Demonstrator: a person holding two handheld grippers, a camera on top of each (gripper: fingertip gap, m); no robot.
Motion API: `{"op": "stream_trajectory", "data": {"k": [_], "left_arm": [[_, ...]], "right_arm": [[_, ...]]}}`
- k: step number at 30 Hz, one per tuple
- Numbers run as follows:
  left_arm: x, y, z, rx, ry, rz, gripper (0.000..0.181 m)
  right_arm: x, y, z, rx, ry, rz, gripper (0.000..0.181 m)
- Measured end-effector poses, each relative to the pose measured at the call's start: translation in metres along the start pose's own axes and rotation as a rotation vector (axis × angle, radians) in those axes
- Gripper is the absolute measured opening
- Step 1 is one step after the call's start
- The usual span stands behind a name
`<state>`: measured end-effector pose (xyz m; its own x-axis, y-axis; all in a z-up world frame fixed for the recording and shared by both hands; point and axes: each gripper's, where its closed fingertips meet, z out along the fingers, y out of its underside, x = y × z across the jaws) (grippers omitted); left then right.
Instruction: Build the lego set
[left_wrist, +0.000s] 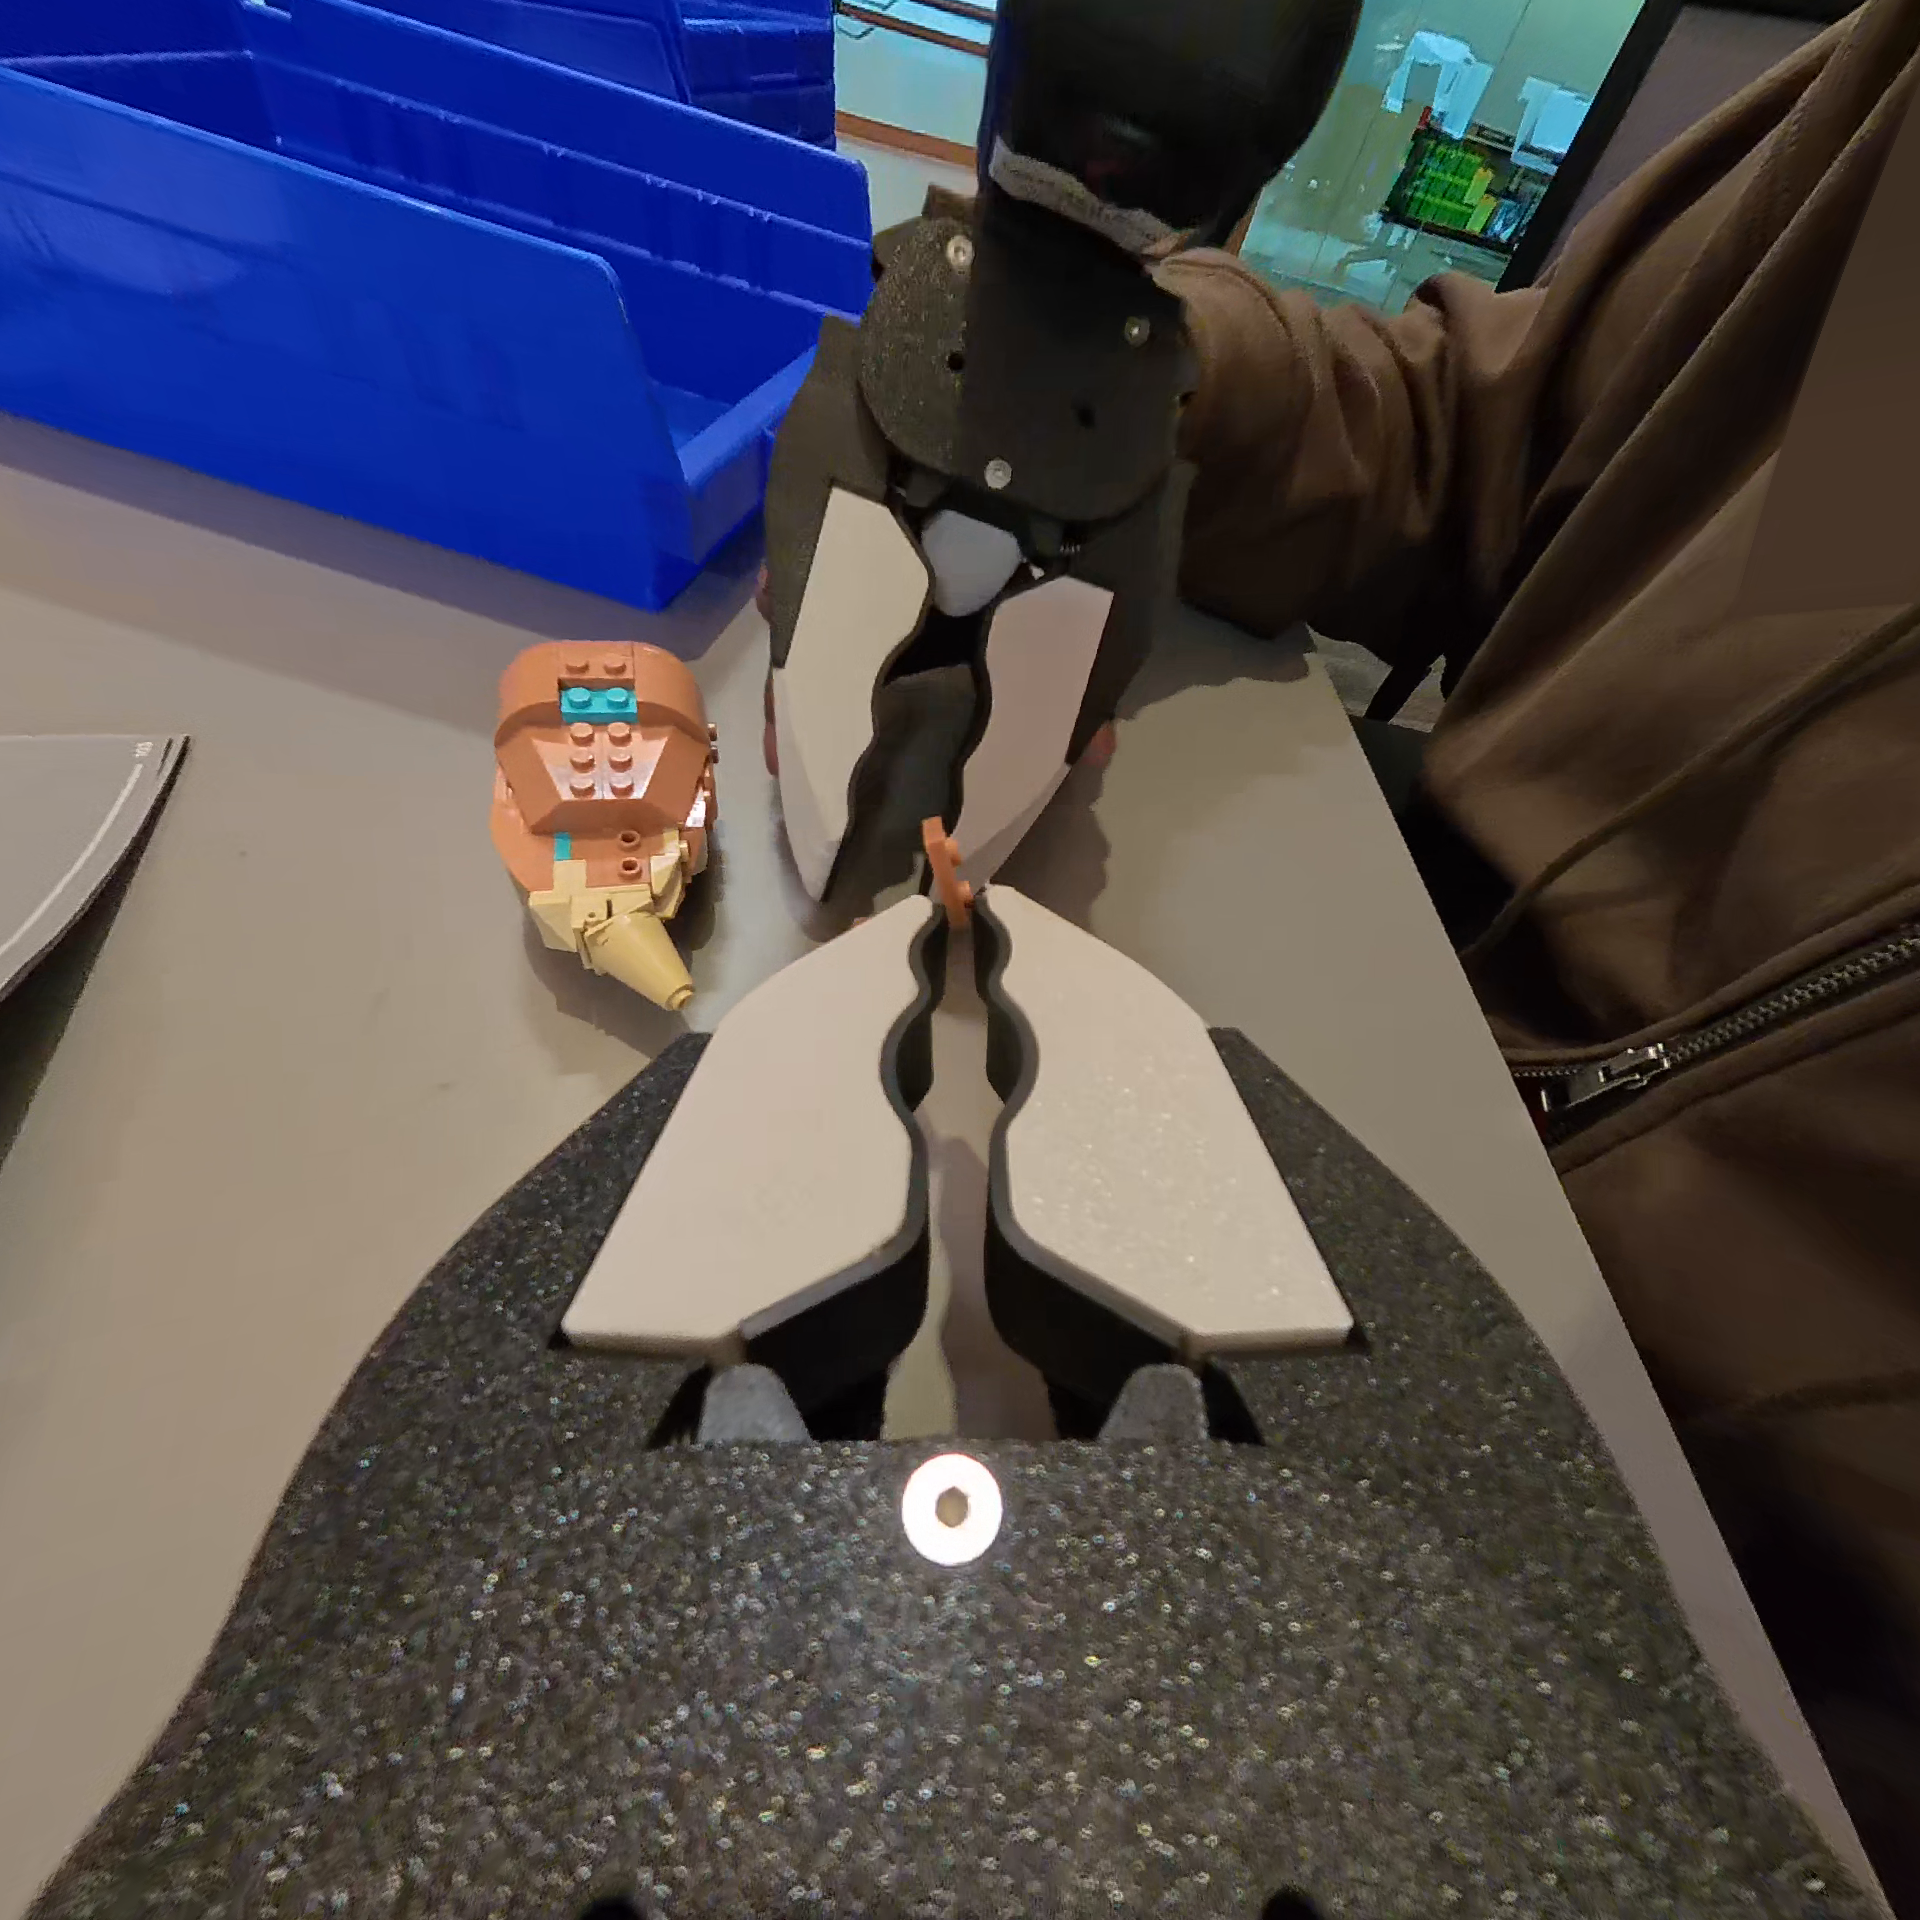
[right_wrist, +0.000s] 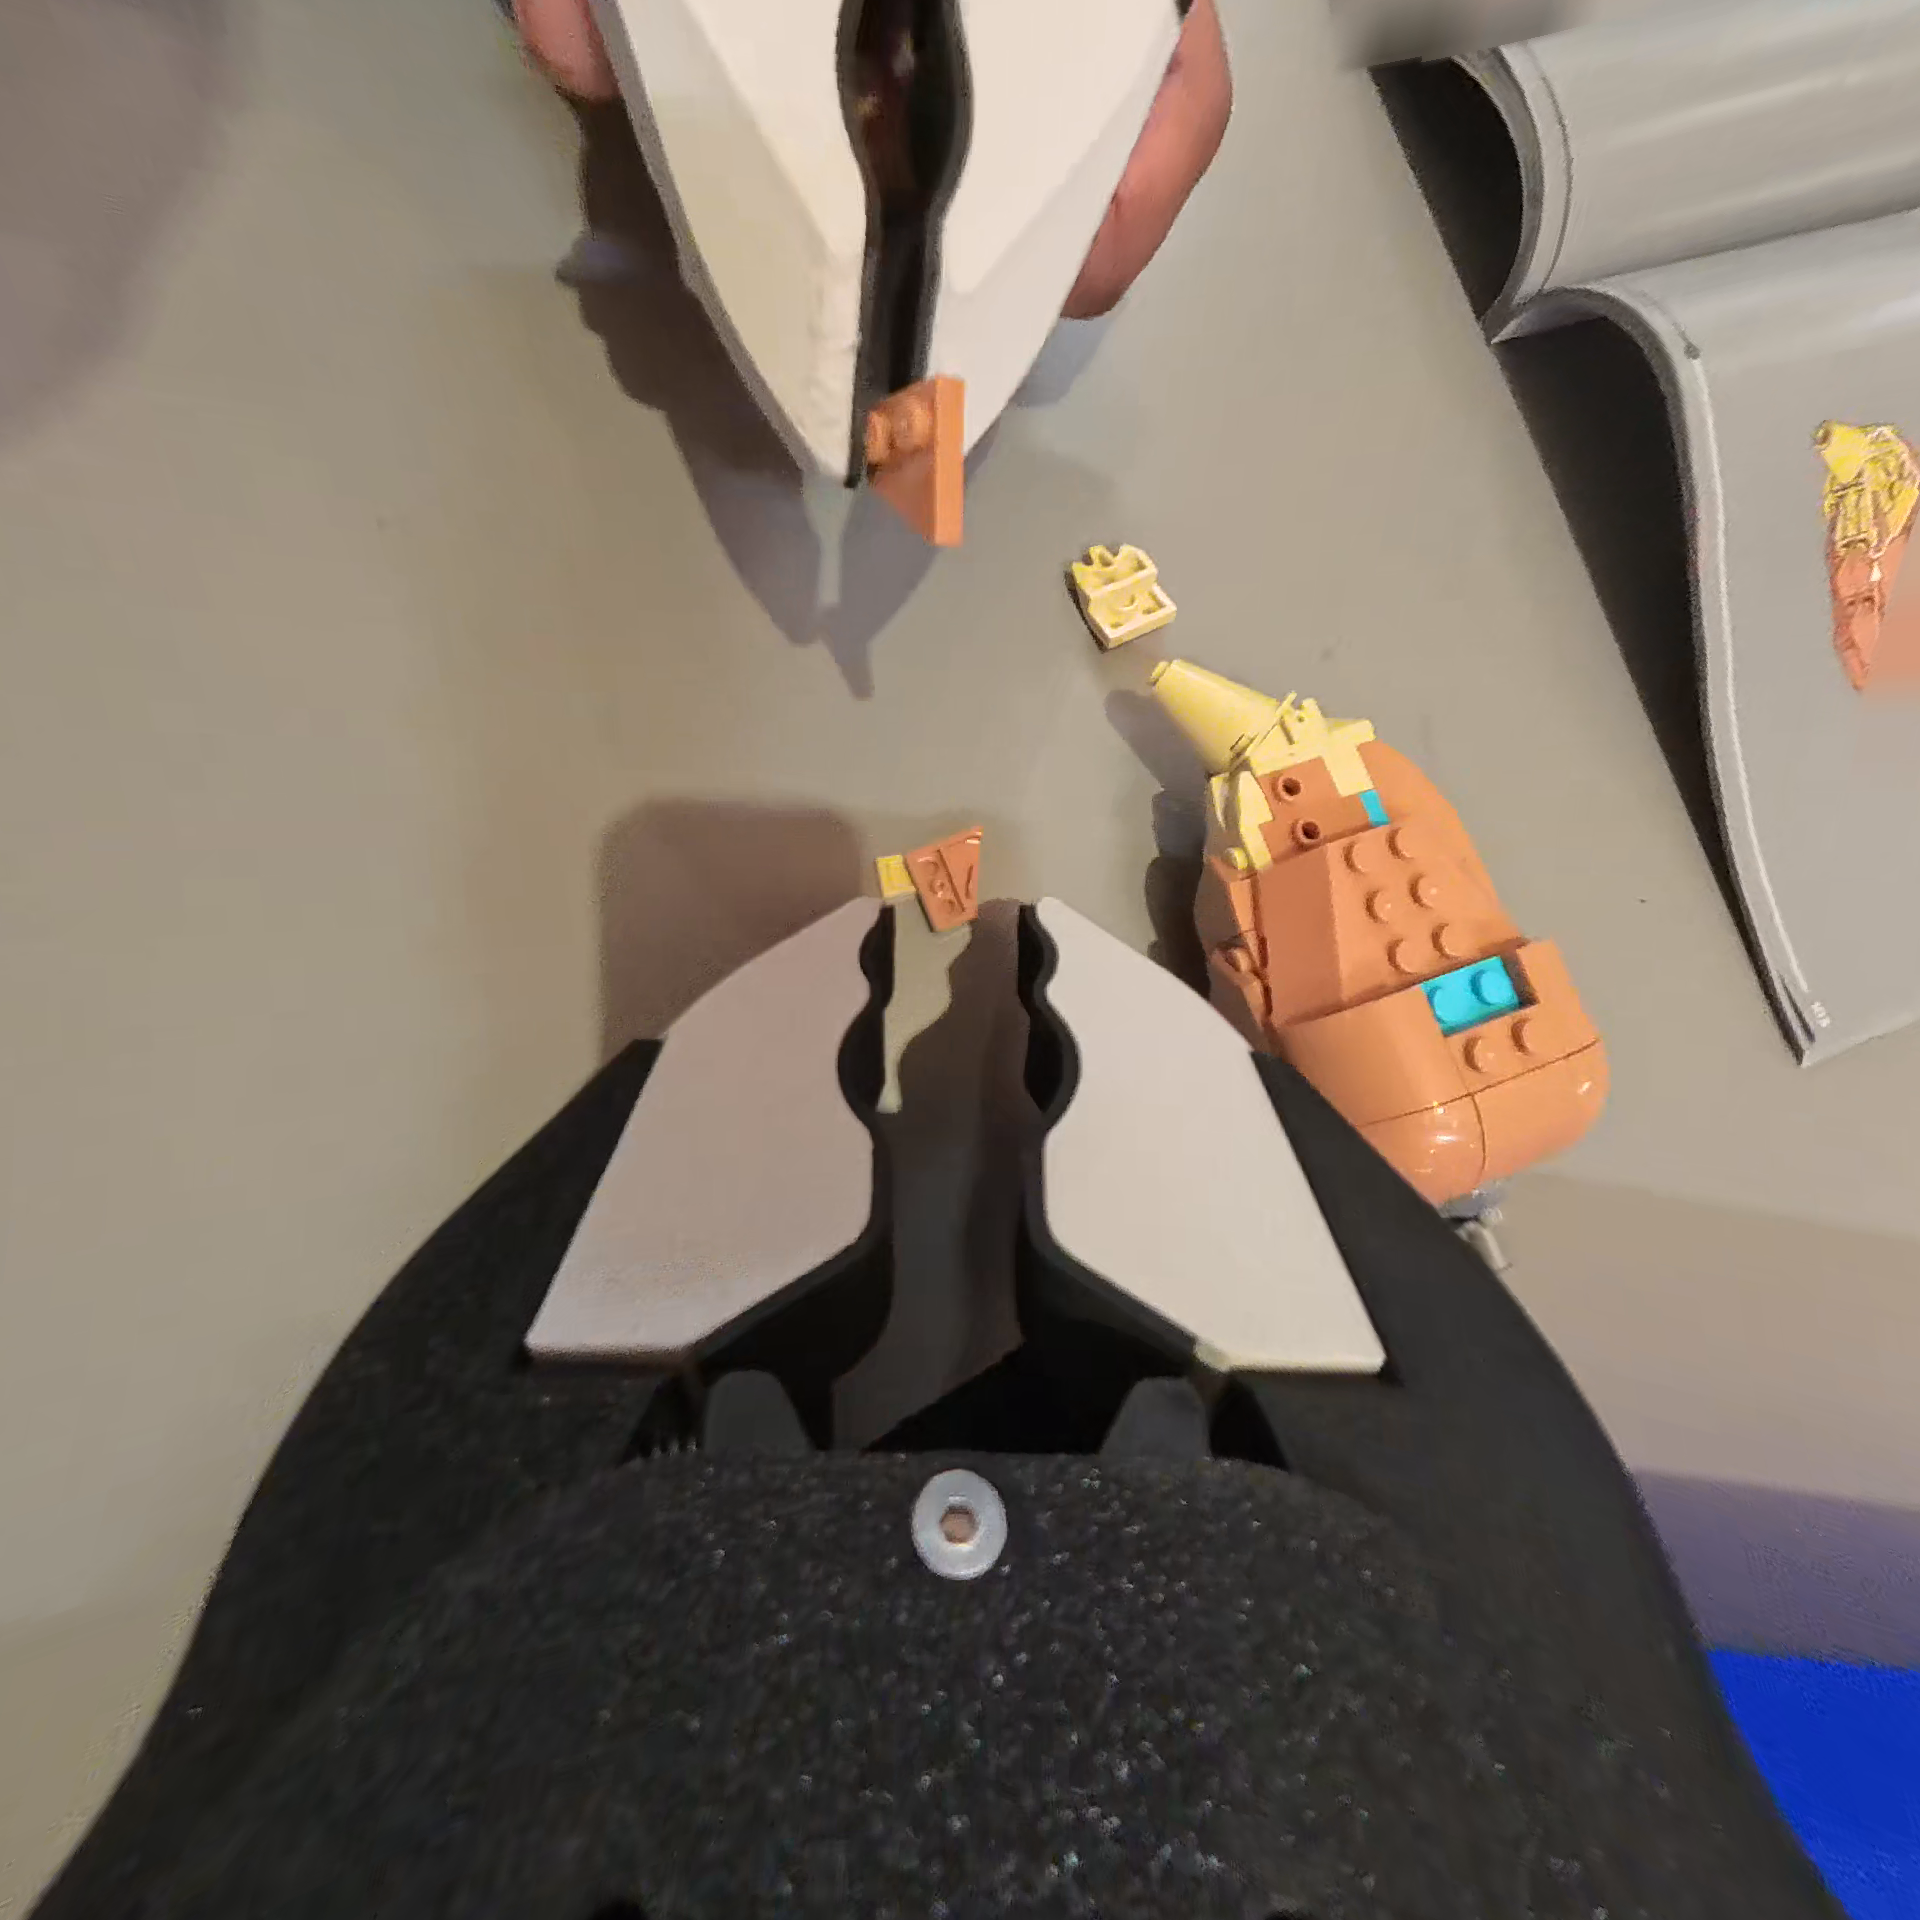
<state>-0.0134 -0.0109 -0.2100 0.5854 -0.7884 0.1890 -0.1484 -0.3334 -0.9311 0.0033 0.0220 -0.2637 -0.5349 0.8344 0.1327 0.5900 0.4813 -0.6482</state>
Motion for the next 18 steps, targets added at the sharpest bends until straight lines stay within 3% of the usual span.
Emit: {"op": "stream_trajectory", "data": {"k": [11, 18], "left_arm": [[0.001, -0.002, -0.002, 0.019, 0.034, -0.025, 0.004], [-0.001, -0.004, -0.004, 0.036, 0.034, -0.048, 0.004]], "right_arm": [[-0.004, -0.001, 0.008, 0.025, -0.083, -0.053, 0.012], [-0.004, -0.007, 0.009, 0.069, -0.112, 0.021, 0.011]]}}
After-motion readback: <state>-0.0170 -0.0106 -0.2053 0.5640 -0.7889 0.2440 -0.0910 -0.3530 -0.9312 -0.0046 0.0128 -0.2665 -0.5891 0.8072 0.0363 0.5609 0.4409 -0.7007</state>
